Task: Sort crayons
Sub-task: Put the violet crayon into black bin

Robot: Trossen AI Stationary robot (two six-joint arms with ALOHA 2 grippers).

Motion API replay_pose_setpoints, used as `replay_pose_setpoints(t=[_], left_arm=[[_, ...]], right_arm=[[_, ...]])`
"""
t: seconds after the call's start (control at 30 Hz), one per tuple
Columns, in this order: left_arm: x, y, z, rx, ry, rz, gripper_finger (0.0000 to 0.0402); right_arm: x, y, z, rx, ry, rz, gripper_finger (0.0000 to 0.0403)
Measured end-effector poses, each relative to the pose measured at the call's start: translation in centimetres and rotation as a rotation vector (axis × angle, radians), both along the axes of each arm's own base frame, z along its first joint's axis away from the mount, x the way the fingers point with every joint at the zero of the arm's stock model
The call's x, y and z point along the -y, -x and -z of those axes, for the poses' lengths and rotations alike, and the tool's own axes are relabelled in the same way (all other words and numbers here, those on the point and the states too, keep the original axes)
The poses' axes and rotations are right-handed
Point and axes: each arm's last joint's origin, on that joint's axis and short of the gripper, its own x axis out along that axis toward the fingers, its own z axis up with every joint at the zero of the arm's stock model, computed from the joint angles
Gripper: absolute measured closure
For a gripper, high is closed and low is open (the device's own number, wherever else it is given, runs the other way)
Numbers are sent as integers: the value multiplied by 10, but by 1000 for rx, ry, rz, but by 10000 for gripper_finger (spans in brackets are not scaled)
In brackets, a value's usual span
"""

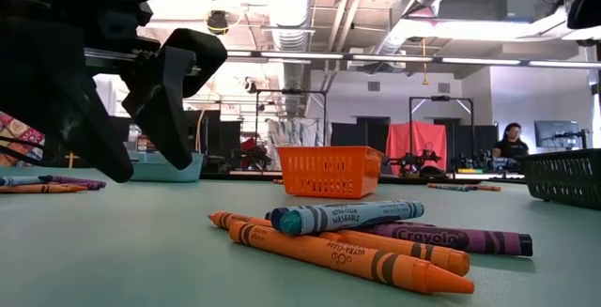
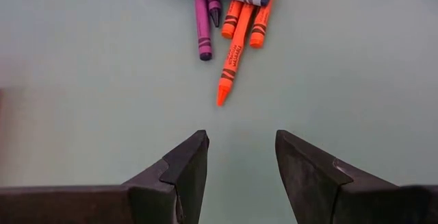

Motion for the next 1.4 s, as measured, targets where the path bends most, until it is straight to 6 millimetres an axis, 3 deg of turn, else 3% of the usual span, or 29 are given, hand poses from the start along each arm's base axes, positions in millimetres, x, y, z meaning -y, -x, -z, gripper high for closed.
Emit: replay_pose_setpoints(t=[0.13, 0.47, 0.63, 0.83, 1.07, 1.4], left_arm=[[1, 1, 0, -2, -2, 4, 239], [1, 1, 0, -1, -3, 1, 239], [1, 1, 0, -1, -2, 0, 239], [1, 0, 0, 4, -1, -2, 239], [1, -1, -1, 33, -28, -31, 239], [0, -1, -2, 43, -32, -58, 239]], right_arm=[[0, 1, 1, -6, 8, -22, 256], [-4, 3, 2, -19, 37, -144, 393], [1, 0, 1, -34, 50, -193, 399], [15, -3, -19, -126, 127, -247, 401], [41, 5, -53, -224, 262, -229, 402], [79, 13, -103, -162, 391, -152, 403]])
